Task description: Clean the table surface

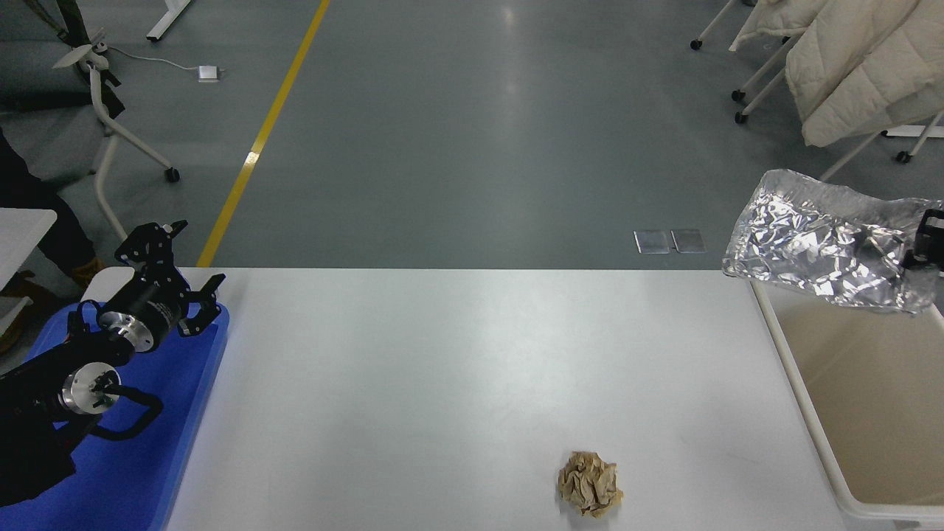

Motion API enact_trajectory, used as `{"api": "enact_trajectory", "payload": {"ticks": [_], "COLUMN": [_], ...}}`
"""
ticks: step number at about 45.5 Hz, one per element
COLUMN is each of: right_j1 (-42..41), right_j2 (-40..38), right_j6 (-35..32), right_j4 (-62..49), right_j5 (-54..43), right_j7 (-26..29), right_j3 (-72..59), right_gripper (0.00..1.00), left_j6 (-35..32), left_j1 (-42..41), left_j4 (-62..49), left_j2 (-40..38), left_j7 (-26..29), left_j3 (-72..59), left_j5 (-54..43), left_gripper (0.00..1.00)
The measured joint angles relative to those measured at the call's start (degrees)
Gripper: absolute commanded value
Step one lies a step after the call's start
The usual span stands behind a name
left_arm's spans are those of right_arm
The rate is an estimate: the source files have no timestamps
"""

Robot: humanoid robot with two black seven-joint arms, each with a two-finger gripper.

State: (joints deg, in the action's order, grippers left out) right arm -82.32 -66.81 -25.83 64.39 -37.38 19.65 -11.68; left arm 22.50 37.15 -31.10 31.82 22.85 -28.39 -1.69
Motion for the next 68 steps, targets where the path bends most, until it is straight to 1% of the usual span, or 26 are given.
{"api": "enact_trajectory", "payload": {"ticks": [5,12,23,29,36,44,56,68], "right_j1": [3.9,11.0,21.9,26.3,30.1,33.5,38.6,41.5], "right_j2": [3.2,9.3,22.4,29.6,36.0,39.6,42.8,45.4], "right_j6": [3.5,10.1,20.0,24.8,30.5,35.2,38.3,40.5], "right_j4": [-5.5,-13.9,-30.2,-39.4,-48.1,-53.1,-56.8,-57.9], "right_j5": [0.1,0.0,0.1,0.1,0.3,3.8,11.2,15.5], "right_j7": [-0.2,-0.3,-0.5,-1.1,-2.8,-5.9,-12.6,-15.1], "right_j3": [1.0,4.3,10.2,12.5,13.8,14.5,14.9,15.0], "right_gripper": [0.0,0.0,0.0,0.0,0.0,0.0,0.0,0.0], "left_j6": [0.0,0.0,0.0,0.0,0.0,0.0,0.0,0.0], "left_j1": [0.0,0.0,0.0,0.0,0.0,0.0,0.0,0.0], "left_j4": [0.0,0.0,0.0,0.0,0.0,0.0,0.0,0.0], "left_j2": [0.0,0.0,0.0,0.0,0.0,0.0,0.0,0.0], "left_j7": [0.0,0.0,0.0,0.0,0.0,0.0,0.0,0.0], "left_j3": [0.0,0.0,0.0,0.0,0.0,0.0,0.0,0.0], "left_j5": [0.0,0.0,0.0,0.0,0.0,0.0,0.0,0.0], "left_gripper": [1.0,1.0,1.0,1.0,1.0,1.0,1.0,1.0]}}
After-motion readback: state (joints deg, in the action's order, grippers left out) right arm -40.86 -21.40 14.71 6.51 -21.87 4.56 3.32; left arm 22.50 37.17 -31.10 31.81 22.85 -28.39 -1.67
